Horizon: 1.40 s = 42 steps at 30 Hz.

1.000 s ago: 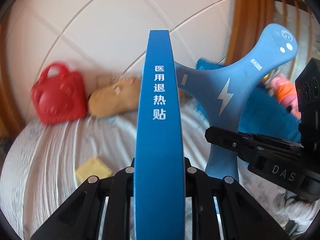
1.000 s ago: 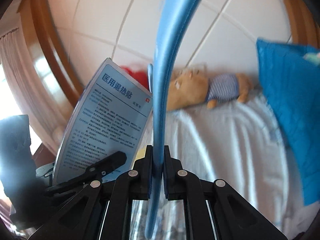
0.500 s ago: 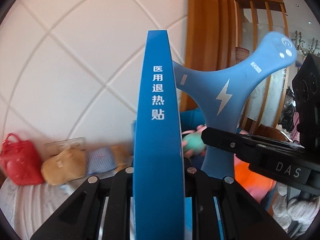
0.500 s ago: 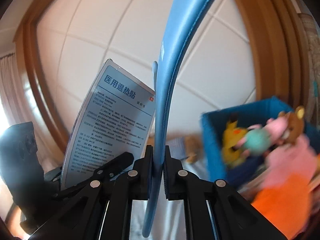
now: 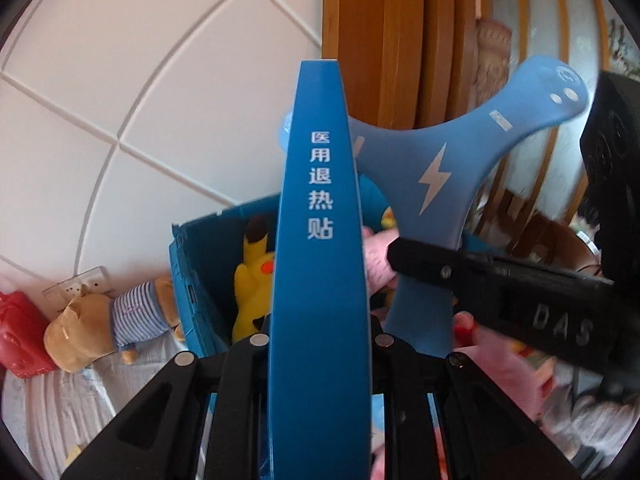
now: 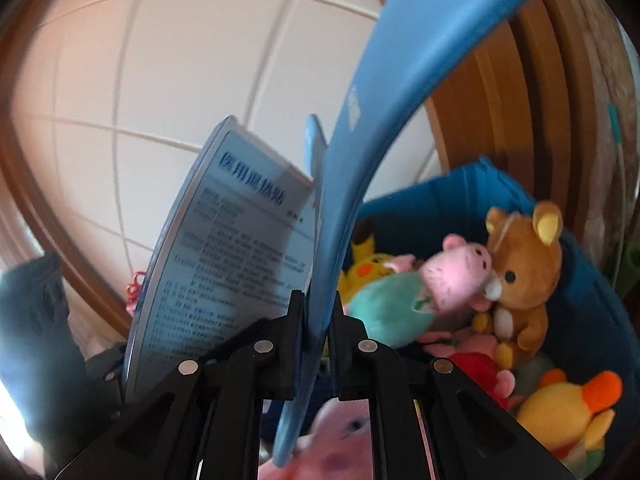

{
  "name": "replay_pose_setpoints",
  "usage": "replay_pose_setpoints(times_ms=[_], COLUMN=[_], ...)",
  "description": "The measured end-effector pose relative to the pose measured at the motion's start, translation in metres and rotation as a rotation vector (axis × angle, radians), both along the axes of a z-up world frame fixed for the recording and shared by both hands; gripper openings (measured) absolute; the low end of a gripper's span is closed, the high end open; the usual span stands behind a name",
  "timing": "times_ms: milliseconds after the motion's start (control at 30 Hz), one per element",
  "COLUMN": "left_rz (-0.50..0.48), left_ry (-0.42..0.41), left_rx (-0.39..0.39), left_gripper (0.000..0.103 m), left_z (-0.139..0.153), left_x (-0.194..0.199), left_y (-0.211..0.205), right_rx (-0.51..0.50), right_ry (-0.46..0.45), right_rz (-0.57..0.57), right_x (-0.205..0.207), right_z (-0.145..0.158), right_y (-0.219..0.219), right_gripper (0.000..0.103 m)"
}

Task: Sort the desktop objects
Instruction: 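Open both tools over the crate, dropping the medicine box and boomerang inside, then withdraw both open tools from the crate back over the bed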

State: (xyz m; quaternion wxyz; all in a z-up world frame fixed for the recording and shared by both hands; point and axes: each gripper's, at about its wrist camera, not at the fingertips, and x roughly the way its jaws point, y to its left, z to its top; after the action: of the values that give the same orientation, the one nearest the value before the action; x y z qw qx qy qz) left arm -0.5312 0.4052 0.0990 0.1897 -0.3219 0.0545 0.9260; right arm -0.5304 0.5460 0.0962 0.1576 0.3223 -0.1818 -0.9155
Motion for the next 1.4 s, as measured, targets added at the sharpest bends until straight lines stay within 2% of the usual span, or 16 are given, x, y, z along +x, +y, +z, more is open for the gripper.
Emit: replay_pose_setpoints(times_ms=[67,100,133,200,267,333,667,867,900,933,967,1100,1200,1400], left_rz=[0.024,0.036,0.041,0.050,0.048,0.057,0.096,0.119,0.120,0.121,0.124,0.112,0.136,0.163], left_ry=[-0.004,-0.006,0.004,0.034,0.031,0.033,0.079,0.170,0.181,0.187,0.198,0.229,0.230,0.154], left_rx=[-0.009,-0.013,-0.013,-0.016,-0.017,-0.018,-0.030,-0.015,-0.011,-0.010,-0.006,0.030,0.034,0.032], left_gripper=[0.031,0.052,0.074,0.080,0.080,0.080,0.086,0.086,0.090,0.101,0.103,0.103,0.103,0.103], left_z=[-0.007,-0.010,-0.010,-0.010,-0.011,-0.012,0.015,0.054,0.059,0.061,0.062,0.055,0.040,-0.005], left_x=[-0.002,-0.003,-0.001,0.004,0.000,-0.002,0.036,0.095,0.105,0.115,0.126,0.175,0.210,0.277], left_y=[-0.001,-0.001,-0.002,-0.004,-0.004,-0.010,-0.025,-0.050,-0.054,-0.057,-0.060,-0.079,-0.099,-0.153], right_rx=[0.008,0.015,0.021,0.029,0.020,0.022,0.033,0.009,0.011,0.014,0.016,0.070,0.123,0.227], right_ry=[-0.032,-0.049,-0.066,-0.065,-0.056,-0.050,0.003,0.131,0.150,0.169,0.188,0.237,0.263,0.313], right_rz=[-0.022,-0.043,-0.065,-0.100,-0.123,-0.146,-0.194,-0.167,-0.159,-0.150,-0.142,-0.139,-0.168,-0.226], right_x=[-0.001,-0.003,-0.005,-0.001,0.000,0.005,0.043,0.096,0.107,0.118,0.129,0.176,0.221,0.311], right_z=[-0.007,-0.012,-0.016,-0.015,-0.015,-0.013,-0.005,0.026,0.030,0.034,0.038,0.042,0.027,-0.003], right_y=[0.003,0.007,0.010,0.015,0.022,0.025,0.032,0.028,0.024,0.020,0.015,-0.010,-0.041,-0.101], right_gripper=[0.021,0.044,0.073,0.092,0.093,0.101,0.103,0.103,0.103,0.103,0.103,0.103,0.103,0.103])
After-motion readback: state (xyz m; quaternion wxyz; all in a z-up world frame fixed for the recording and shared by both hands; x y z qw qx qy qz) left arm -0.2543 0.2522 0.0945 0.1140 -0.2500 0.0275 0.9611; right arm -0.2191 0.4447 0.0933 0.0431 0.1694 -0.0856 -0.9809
